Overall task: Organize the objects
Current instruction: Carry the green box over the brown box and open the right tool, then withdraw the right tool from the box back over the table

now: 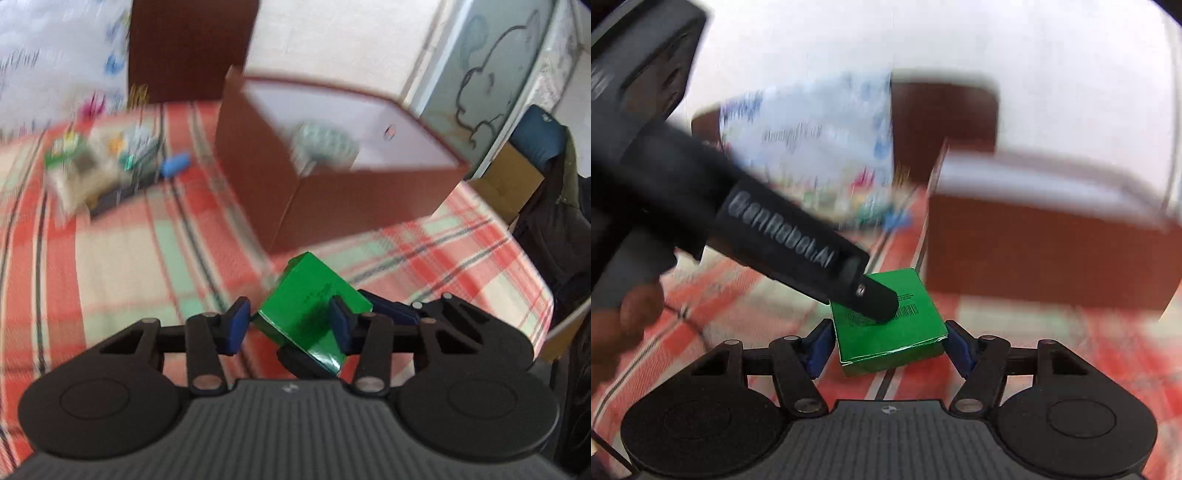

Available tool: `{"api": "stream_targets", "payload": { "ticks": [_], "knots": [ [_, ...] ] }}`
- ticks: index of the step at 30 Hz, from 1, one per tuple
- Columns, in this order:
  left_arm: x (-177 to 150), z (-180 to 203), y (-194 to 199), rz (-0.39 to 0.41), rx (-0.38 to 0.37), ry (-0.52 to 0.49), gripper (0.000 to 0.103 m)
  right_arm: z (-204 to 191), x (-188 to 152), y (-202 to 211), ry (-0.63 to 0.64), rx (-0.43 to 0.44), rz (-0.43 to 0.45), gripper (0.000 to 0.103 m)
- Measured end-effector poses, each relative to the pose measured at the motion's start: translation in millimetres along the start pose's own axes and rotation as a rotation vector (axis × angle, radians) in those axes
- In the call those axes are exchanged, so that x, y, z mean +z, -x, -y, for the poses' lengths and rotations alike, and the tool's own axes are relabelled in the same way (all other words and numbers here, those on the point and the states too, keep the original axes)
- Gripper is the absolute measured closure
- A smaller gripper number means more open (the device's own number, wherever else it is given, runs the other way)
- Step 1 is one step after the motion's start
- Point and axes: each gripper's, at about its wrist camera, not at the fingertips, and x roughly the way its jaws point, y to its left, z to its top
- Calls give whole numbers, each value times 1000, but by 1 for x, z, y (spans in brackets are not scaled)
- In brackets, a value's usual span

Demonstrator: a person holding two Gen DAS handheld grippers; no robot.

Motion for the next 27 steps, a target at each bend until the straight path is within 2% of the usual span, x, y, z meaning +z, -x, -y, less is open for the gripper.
{"api": "stream_targets", "payload": {
  "ticks": [2, 5, 10, 12, 15, 16, 18, 22, 24, 27],
  "knots": [
    [22, 18, 11, 68, -10, -51, 54, 3, 11, 11, 34, -71, 116, 39],
    [57, 45, 7, 136, -21, -120, 54, 28, 31, 11, 12, -141, 215, 39],
    [109, 85, -33, 157, -12, -173, 52, 84, 58, -14, -43, -221, 236, 39],
    [121, 99, -57, 141, 10, -192, 44, 104, 64, -31, -44, -266, 210, 38],
    [125, 114, -87, 124, 140, -247, 42, 128, 65, -58, -53, -361, 144, 35],
    [123, 114, -92, 116, 157, -240, 40, 133, 64, -60, -72, -362, 133, 35],
    [119, 109, -90, 118, 136, -215, 39, 139, 58, -54, -120, -328, 140, 37],
    [110, 103, -73, 142, 191, -203, 41, 122, 45, -37, -108, -357, 186, 33],
    [105, 100, -63, 138, 204, -186, 41, 117, 43, -26, -149, -345, 201, 33],
    [94, 99, -48, 131, 261, -203, 41, 107, 41, -12, -201, -322, 200, 33]
  ]
}}
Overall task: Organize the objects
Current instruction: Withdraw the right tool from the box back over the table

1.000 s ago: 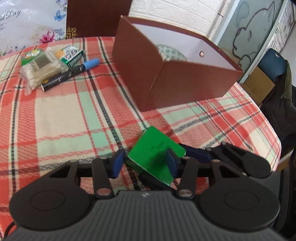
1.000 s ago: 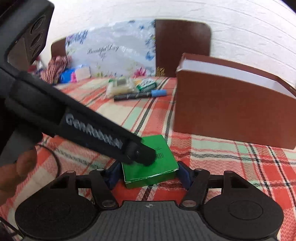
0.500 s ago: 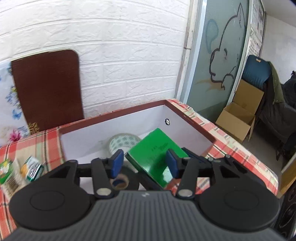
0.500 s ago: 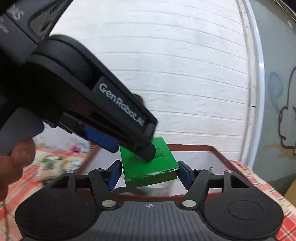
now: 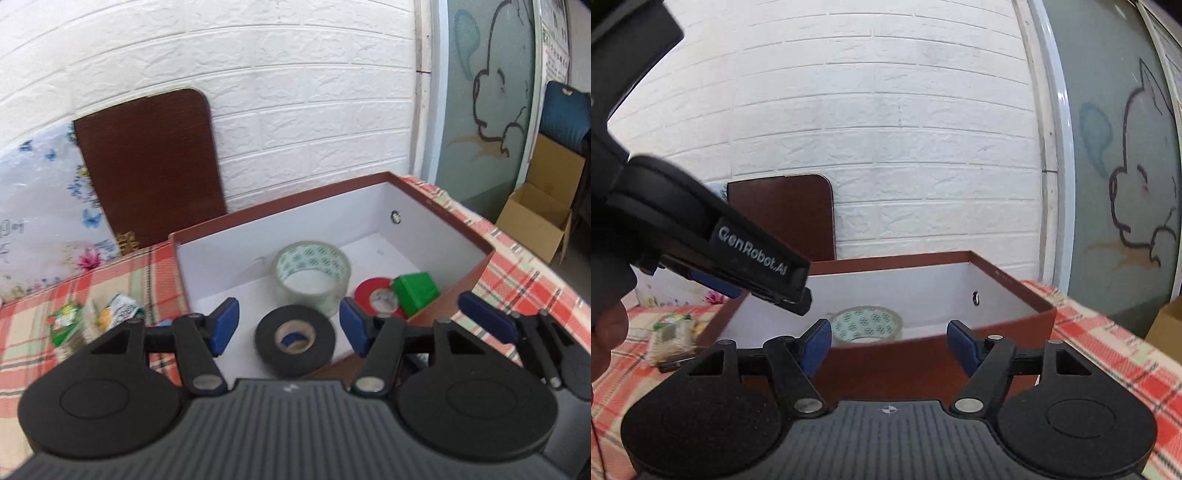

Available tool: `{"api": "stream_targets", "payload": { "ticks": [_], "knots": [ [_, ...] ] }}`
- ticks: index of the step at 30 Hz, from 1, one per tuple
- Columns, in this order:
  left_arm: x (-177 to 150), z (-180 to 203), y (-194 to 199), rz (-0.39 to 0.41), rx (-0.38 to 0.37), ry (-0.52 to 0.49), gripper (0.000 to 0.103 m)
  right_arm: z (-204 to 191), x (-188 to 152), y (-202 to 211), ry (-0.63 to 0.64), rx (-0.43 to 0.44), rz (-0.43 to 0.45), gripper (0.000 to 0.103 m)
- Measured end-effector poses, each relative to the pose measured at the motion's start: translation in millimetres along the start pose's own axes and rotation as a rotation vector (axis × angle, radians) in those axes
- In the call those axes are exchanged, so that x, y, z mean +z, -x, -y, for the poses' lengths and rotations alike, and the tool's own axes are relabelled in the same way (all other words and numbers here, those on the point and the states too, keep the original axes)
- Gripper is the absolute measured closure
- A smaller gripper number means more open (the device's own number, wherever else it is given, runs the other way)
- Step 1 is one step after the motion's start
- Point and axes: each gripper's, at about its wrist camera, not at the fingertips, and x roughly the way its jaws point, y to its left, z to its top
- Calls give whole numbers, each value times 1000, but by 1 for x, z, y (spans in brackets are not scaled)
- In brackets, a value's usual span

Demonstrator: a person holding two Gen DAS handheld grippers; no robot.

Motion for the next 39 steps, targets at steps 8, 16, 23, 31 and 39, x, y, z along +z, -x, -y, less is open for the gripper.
{"api": "stream_targets", "payload": {
  "ticks": [8, 16, 23, 31, 39],
  "knots": [
    [-36, -22, 35, -32, 32, 20, 40, -4, -11, 34, -63, 70, -86, 33],
    [-72, -54, 46, -78, 91, 70, 40, -29, -30, 43, -93, 129, -238, 35],
    [-93, -78, 47, -103, 123, 107, 40, -43, -16, 63, -67, 123, -169, 35],
    [-113, -100, 43, -129, 147, 144, 39, -66, -23, 58, -6, 160, -231, 35],
    [-131, -126, 37, -153, 179, 180, 39, -88, -25, 57, 62, 199, -252, 35]
  ]
}}
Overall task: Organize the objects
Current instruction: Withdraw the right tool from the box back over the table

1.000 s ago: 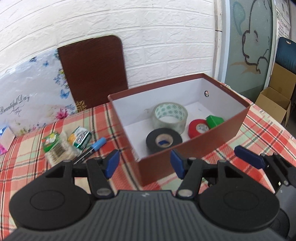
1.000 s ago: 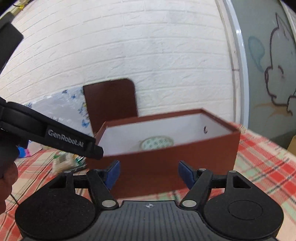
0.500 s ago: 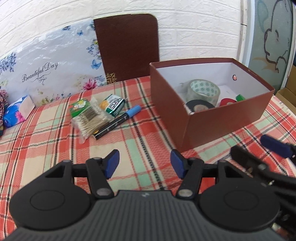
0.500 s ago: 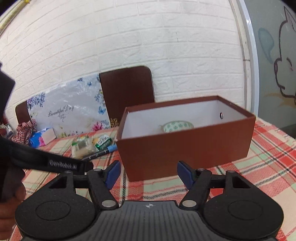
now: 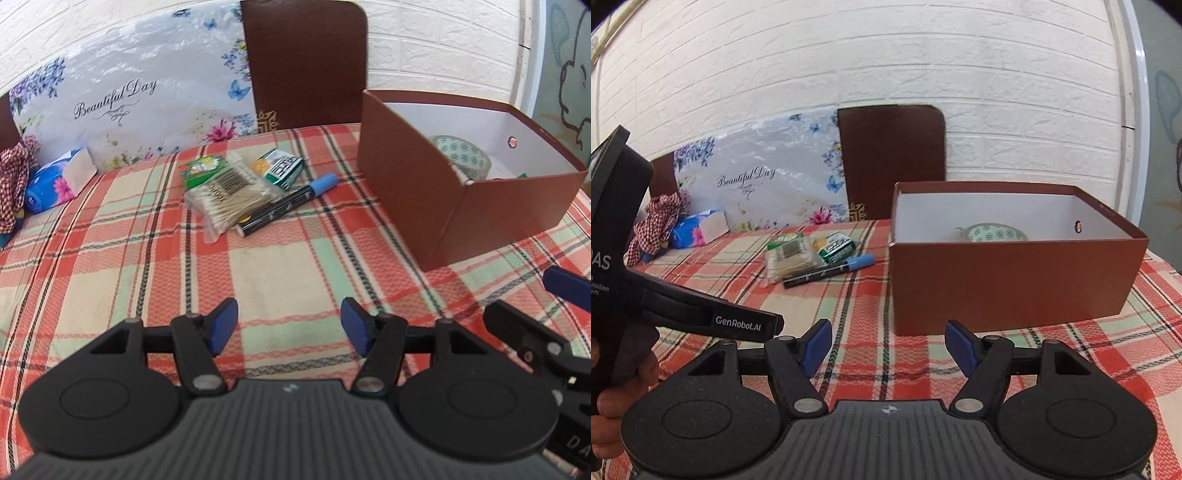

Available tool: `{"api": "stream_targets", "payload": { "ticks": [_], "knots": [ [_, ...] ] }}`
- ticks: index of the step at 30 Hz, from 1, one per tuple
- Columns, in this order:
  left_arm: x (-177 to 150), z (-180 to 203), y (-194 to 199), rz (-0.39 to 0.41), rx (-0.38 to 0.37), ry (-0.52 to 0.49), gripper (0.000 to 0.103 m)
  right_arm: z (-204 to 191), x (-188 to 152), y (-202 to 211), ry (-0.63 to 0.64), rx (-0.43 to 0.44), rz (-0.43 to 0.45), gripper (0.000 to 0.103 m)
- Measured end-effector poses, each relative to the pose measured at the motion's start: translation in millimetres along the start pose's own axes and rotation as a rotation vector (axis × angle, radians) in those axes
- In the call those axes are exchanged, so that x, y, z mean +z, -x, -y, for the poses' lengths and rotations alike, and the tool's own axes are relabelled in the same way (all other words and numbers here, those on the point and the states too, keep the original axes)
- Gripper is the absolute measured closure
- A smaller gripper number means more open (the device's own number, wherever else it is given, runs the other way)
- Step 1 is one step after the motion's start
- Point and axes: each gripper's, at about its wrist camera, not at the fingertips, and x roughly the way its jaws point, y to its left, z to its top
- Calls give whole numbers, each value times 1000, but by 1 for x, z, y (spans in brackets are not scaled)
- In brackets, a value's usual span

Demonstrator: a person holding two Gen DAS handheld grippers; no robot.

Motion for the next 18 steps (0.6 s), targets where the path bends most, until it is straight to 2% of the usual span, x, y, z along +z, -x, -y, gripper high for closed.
{"api": "stream_targets", "payload": {
  "ticks": [6, 8, 11, 12, 14, 16, 18],
  "knots": [
    [-13, -42, -18, 4, 50, 49, 37, -18, -10, -14, 62, 46, -74, 35],
    [-17, -69, -29, 3, 107, 86, 36, -27, -14, -21, 95, 73, -107, 35],
    [-24, -114, -46, 14, 249, 144, 32, -43, -14, -36, 155, 110, -131, 35],
    [-28, -131, -50, 29, 269, 181, 21, -50, -13, -42, 175, 116, -128, 35],
    [-40, -159, -53, 76, 267, 268, 16, -61, -4, -58, 196, 127, -116, 35],
    [-50, -172, -49, 143, 223, 334, 15, -73, 7, -79, 201, 141, -101, 35],
    [-50, -168, -50, 159, 217, 312, 15, -86, 19, -105, 209, 139, -78, 34]
  ]
}}
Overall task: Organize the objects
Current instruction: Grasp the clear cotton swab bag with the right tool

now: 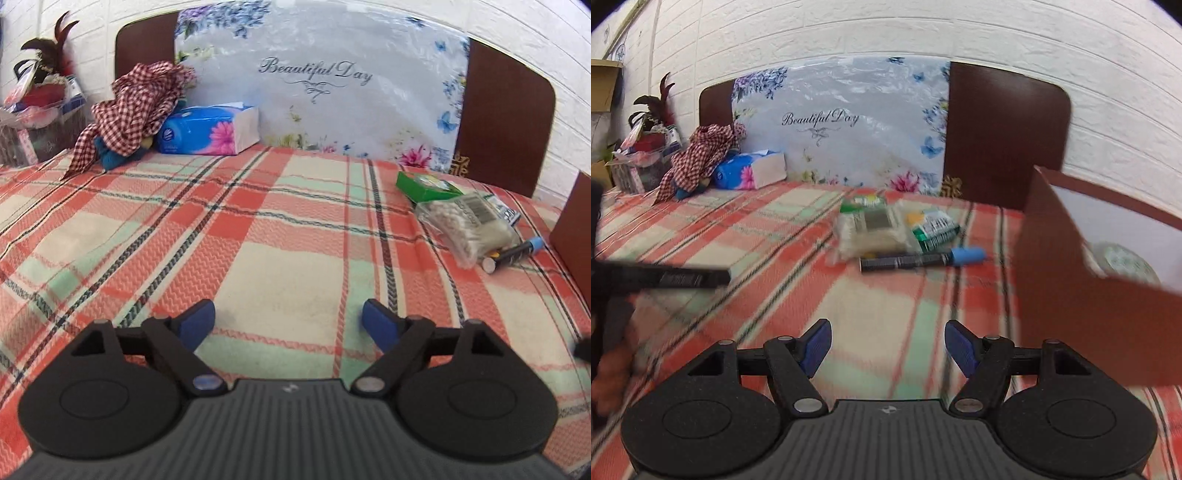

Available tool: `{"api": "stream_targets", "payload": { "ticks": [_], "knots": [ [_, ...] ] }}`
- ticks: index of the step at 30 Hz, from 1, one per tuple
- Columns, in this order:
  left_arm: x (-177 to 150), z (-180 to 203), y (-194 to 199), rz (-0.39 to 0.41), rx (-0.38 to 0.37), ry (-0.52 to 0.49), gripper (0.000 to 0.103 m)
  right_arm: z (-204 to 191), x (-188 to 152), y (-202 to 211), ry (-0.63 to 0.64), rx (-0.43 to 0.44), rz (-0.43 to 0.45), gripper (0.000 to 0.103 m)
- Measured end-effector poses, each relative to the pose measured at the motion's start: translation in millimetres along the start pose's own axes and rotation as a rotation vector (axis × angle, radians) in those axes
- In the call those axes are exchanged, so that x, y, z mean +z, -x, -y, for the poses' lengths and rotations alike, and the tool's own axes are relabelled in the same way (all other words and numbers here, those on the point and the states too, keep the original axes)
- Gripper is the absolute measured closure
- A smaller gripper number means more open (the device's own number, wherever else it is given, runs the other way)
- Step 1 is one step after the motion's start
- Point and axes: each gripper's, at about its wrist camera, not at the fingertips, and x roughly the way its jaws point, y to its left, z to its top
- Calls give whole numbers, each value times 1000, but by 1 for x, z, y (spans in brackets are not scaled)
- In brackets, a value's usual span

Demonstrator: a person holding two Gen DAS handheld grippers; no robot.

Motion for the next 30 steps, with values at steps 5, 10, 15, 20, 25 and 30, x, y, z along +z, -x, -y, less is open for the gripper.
{"api": "stream_targets", "payload": {
  "ticks": [5, 10, 15, 20, 25, 30],
  "knots": [
    [-1, 4, -1, 14, -47, -18, 16, -14, 39, -73, 48, -43, 34, 21],
    [0, -1, -4, 20, -63, 19, 16, -23, 52, -129, 86, -27, -52, 34],
    [1, -4, -4, 27, -72, 43, 16, -44, 40, -102, 211, -14, 9, 34],
    [2, -4, -4, 27, -74, 50, 16, -49, 13, -52, 226, 35, 9, 34],
    [2, -4, -4, 23, -68, 41, 16, -36, -28, 8, 207, 73, -24, 33],
    [2, 2, -5, 14, -44, 4, 16, -21, -56, 51, 189, 53, -42, 33]
  ]
}}
